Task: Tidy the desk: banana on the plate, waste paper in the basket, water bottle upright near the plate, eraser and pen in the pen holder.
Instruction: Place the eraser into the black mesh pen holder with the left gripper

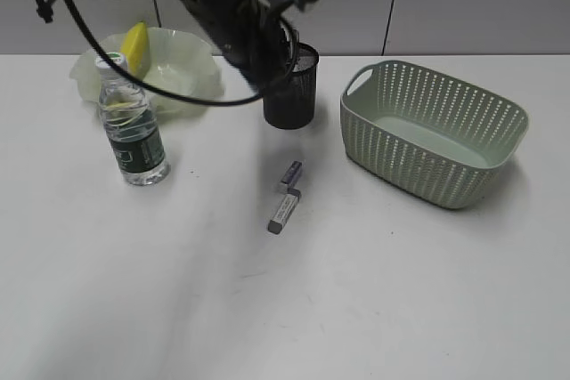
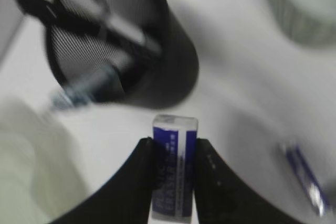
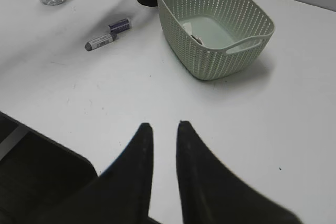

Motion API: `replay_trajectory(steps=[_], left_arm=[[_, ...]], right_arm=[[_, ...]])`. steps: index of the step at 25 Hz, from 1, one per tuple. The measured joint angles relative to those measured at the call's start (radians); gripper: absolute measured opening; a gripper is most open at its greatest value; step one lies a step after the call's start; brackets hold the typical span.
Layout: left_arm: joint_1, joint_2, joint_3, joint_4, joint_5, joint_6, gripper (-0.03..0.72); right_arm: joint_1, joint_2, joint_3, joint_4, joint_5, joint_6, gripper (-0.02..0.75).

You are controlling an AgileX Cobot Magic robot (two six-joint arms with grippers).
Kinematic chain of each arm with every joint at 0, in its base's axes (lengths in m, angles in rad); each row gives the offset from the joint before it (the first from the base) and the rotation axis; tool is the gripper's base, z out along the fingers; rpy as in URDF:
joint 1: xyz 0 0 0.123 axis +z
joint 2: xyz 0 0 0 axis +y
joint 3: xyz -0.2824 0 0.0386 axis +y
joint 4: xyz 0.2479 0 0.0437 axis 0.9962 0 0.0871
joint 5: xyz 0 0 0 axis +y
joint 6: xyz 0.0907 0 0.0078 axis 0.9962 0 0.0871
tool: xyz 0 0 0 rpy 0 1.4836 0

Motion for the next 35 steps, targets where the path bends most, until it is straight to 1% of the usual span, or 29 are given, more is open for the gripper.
replay_trajectory(steps=[3, 6, 9, 11, 14, 19, 21, 23, 25, 29, 32, 35], left_arm=[[0.005, -0.008, -0.032, -0.066, -0.209, -0.001, 0.171], [0.018, 0.003, -0.032, -0.124, -0.399, -0.002, 0.171], [0.039, 0.038, -0.032, -0.167, -0.537, -0.002, 0.171], [0.055, 0.071, -0.032, -0.2, -0.573, -0.002, 0.171], [0.074, 0.12, -0.032, -0.265, -0.578, -0.002, 0.17], [0.079, 0.142, -0.032, -0.295, -0.572, -0.002, 0.17], [0.079, 0.142, -0.032, -0.297, -0.573, -0.002, 0.207], [0.079, 0.142, -0.032, -0.298, -0.573, -0.002, 0.279], [0.079, 0.137, -0.032, -0.298, -0.569, -0.002, 0.325], [0.079, 0.108, -0.032, -0.298, -0.545, -0.002, 0.348], [0.079, 0.055, -0.032, -0.298, -0.485, -0.002, 0.351], [0.079, -0.021, -0.032, -0.288, -0.33, -0.002, 0.352]], right_arm=[[0.0, 0.0, 0.0, 0.0, 0.0, 0.0, 0.15], [0.0, 0.0, 0.0, 0.0, 0.0, 0.0, 0.152], [0.0, 0.0, 0.0, 0.0, -0.001, -0.001, 0.153], [0.0, 0.0, 0.0, 0.0, -0.001, -0.001, 0.153], [0.0, 0.0, 0.0, 0.0, -0.001, -0.001, 0.153], [0.0, 0.0, 0.0, 0.0, -0.001, -0.001, 0.153], [0.0, 0.0, 0.0, 0.0, -0.001, -0.001, 0.153], [0.0, 0.0, 0.0, 0.0, -0.001, -0.001, 0.154], [0.0, 0.0, 0.0, 0.0, -0.001, -0.001, 0.153], [0.0, 0.0, 0.0, 0.0, 0.0, -0.001, 0.153], [0.0, 0.0, 0.0, 0.0, 0.0, -0.001, 0.153], [0.0, 0.0, 0.0, 0.0, 0.0, -0.001, 0.153]])
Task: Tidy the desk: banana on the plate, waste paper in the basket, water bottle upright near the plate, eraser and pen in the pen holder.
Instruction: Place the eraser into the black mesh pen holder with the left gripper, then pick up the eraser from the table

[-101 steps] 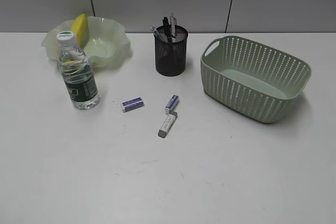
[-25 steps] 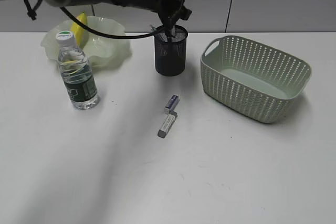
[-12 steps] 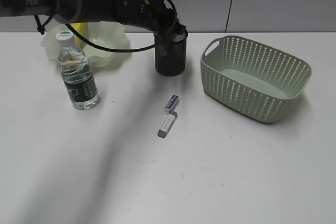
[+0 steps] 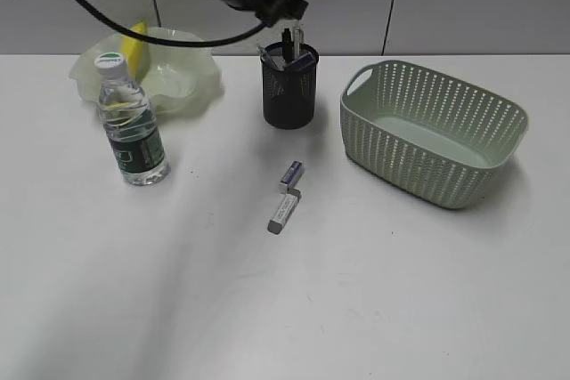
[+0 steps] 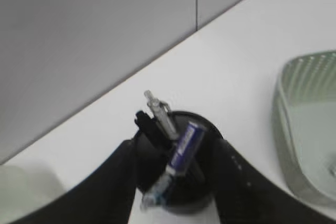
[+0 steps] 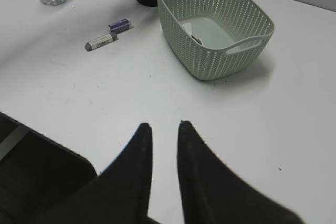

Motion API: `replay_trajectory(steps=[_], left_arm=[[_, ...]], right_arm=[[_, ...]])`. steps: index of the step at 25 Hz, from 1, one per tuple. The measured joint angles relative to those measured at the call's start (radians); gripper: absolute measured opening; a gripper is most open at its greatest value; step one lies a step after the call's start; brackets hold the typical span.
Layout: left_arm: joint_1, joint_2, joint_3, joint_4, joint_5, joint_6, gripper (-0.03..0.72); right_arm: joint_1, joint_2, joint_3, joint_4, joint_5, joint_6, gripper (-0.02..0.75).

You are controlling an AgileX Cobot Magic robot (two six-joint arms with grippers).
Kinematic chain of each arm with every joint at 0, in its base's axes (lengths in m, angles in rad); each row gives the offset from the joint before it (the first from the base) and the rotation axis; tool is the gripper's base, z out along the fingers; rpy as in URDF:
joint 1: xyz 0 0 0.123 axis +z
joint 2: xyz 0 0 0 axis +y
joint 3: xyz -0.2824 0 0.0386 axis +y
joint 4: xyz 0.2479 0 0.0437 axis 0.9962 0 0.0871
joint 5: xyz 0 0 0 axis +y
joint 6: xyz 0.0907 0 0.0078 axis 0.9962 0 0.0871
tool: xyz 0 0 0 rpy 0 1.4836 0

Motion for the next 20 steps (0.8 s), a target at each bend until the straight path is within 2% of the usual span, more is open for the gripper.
replay_trajectory(steps=[6, 13, 17, 20], left_arm=[[0.0, -0.215, 0.0, 0.062, 0.409, -0.017, 0.352], [0.0, -0.499, 0.003, 0.169, 0.779, -0.187, 0.352], [0.0, -0.678, 0.072, 0.22, 0.829, -0.229, 0.352], [0.0, -0.837, 0.216, 0.222, 0.833, -0.254, 0.352]], right_arm=[[0.0, 0.0, 0.0, 0.0, 0.0, 0.0, 0.154], [0.0, 0.0, 0.0, 0.0, 0.0, 0.0, 0.157], [0.0, 0.0, 0.0, 0.0, 0.0, 0.0, 0.164], [0.0, 0.0, 0.0, 0.0, 0.0, 0.0, 0.164]])
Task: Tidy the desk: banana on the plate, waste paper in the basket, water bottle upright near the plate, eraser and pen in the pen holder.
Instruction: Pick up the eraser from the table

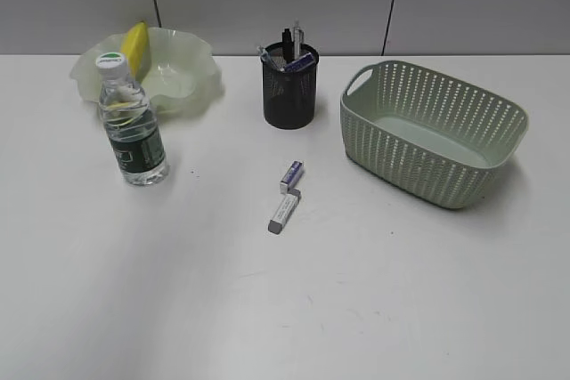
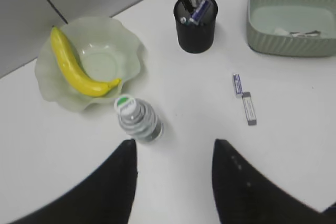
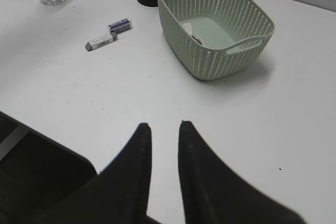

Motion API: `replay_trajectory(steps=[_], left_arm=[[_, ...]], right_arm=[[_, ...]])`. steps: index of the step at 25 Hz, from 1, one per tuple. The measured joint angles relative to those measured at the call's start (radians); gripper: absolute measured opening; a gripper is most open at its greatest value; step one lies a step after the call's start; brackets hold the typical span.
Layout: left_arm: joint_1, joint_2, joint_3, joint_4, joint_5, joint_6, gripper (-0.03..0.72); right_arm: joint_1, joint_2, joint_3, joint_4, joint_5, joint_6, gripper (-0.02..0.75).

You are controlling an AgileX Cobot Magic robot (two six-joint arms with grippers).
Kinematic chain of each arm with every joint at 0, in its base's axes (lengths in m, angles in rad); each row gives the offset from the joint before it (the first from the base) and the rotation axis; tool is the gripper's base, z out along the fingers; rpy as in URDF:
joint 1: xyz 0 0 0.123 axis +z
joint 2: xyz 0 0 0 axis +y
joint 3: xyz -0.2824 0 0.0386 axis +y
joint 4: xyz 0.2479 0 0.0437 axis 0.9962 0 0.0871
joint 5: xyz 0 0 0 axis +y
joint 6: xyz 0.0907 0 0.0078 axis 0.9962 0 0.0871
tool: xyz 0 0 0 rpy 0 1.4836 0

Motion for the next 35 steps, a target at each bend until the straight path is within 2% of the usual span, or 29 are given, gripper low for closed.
replay_trajectory(steps=[5, 11, 16, 21, 26, 29, 35], left_arm=[[0.0, -0.329, 0.327, -0.023, -0.007, -0.009, 0.351], [0.0, -0.767, 0.748, -0.052, -0.128, -0.011, 0.351], [0.0, -1.061, 0.966, -0.059, -0.164, -0.011, 0.351], [0.0, -1.224, 1.063, -0.065, -0.156, -0.011, 0.338], [0.0, -1.273, 1.069, -0.065, -0.156, -0.011, 0.314], [0.0, -1.275, 1.069, -0.065, -0.156, -0.011, 0.31], [0.0, -1.276, 1.07, -0.065, -0.156, -0.011, 0.309]], right_arm=[[0.0, 0.0, 0.0, 0.0, 0.0, 0.0, 0.164], [0.0, 0.0, 0.0, 0.0, 0.0, 0.0, 0.164], [0.0, 0.0, 0.0, 0.0, -0.001, 0.0, 0.164], [0.0, 0.093, -0.03, 0.025, -0.067, -0.002, 0.176], [0.0, 0.444, -0.131, 0.043, -0.198, -0.099, 0.196], [0.0, 0.732, -0.27, 0.063, -0.233, -0.128, 0.221], [0.0, 1.304, -0.656, 0.229, -0.192, -0.098, 0.374]])
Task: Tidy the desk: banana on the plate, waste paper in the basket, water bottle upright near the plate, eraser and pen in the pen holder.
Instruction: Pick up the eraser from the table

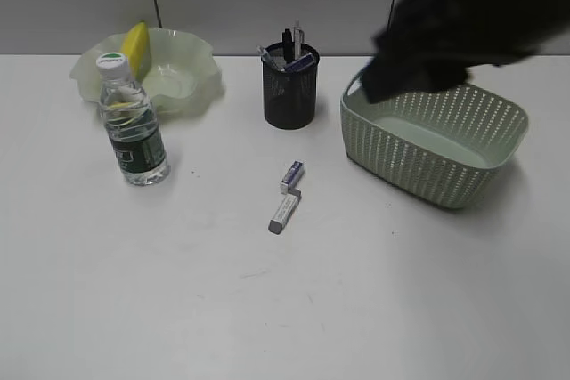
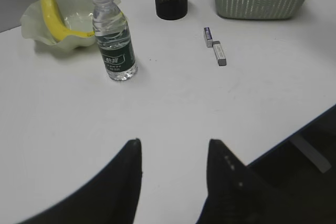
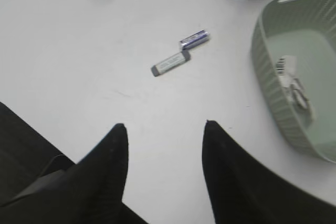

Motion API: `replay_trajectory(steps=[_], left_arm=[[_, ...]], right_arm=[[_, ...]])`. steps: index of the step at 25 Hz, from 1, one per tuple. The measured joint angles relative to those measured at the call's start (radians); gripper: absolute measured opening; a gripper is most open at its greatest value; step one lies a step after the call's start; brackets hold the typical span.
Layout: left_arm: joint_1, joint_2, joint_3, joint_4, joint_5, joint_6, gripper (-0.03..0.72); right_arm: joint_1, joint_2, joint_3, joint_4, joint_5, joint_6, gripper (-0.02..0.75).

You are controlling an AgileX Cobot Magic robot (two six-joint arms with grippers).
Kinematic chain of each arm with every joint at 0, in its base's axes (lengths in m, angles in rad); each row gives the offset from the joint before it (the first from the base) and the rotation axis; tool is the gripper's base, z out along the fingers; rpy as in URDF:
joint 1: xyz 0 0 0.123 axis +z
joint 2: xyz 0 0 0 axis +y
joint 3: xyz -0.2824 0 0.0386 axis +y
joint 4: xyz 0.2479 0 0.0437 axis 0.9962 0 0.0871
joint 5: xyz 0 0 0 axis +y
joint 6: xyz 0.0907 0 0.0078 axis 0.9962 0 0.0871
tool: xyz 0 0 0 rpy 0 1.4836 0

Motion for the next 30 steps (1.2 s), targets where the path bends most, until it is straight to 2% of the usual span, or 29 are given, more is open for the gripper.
replay_trajectory(steps=[5, 10, 15, 24, 27, 28, 30], left_arm=[[0.0, -0.03, 0.0, 0.0, 0.0, 0.0, 0.309], [0.0, -0.03, 0.0, 0.0, 0.0, 0.0, 0.309], [0.0, -0.03, 0.0, 0.0, 0.0, 0.0, 0.309], [0.0, -0.03, 0.0, 0.0, 0.0, 0.0, 0.309], [0.0, -0.03, 0.0, 0.0, 0.0, 0.0, 0.309], [0.0, -0.03, 0.0, 0.0, 0.0, 0.0, 0.309], [0.0, -0.03, 0.0, 0.0, 0.0, 0.0, 0.309]], right_arm=[[0.0, 0.393, -0.301, 0.04, 0.164, 0.304, 0.406], [0.0, 0.714, -0.492, 0.04, 0.251, 0.464, 0.466], [0.0, 0.925, -0.595, 0.03, 0.271, 0.577, 0.51], [-0.009, 1.09, -0.678, 0.028, 0.234, 0.658, 0.505], [-0.017, 1.108, -0.68, 0.028, 0.236, 0.674, 0.466], [-0.02, 1.108, -0.68, 0.028, 0.236, 0.676, 0.424], [-0.027, 1.108, -0.68, 0.028, 0.241, 0.678, 0.272]])
